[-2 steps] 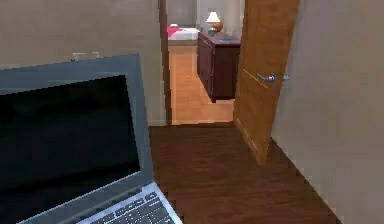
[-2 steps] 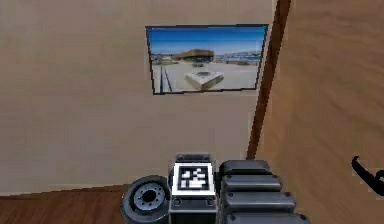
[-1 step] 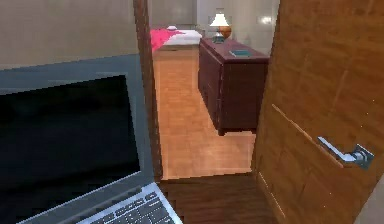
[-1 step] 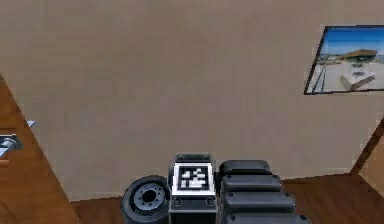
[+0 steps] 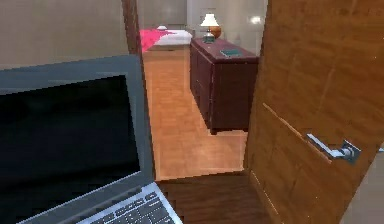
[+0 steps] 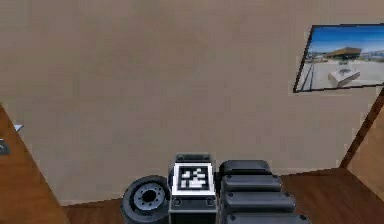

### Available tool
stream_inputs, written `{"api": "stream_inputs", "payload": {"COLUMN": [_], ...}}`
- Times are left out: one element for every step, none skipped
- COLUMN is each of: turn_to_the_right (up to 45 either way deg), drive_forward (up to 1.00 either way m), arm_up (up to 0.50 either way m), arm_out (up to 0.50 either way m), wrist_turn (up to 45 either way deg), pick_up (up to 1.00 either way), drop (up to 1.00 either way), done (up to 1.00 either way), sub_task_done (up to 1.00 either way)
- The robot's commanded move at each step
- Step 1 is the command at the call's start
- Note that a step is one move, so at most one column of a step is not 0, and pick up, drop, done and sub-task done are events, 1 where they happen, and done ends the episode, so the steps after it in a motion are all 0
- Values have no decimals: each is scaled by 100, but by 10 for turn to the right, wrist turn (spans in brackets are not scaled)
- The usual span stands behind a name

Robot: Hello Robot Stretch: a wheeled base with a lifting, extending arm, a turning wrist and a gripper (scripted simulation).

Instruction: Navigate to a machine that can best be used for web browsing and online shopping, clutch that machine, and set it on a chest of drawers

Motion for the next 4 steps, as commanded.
{"api": "stream_inputs", "payload": {"turn_to_the_right": [0,-180,0,450], "drive_forward": [100,0,5,0], "arm_up": [0,0,0,0], "arm_out": [0,0,0,0], "wrist_turn": [0,0,0,0], "pick_up": [0,0,0,0], "drop": [0,0,0,0], "done": [0,0,0,0], "sub_task_done": [0,0,0,0]}}
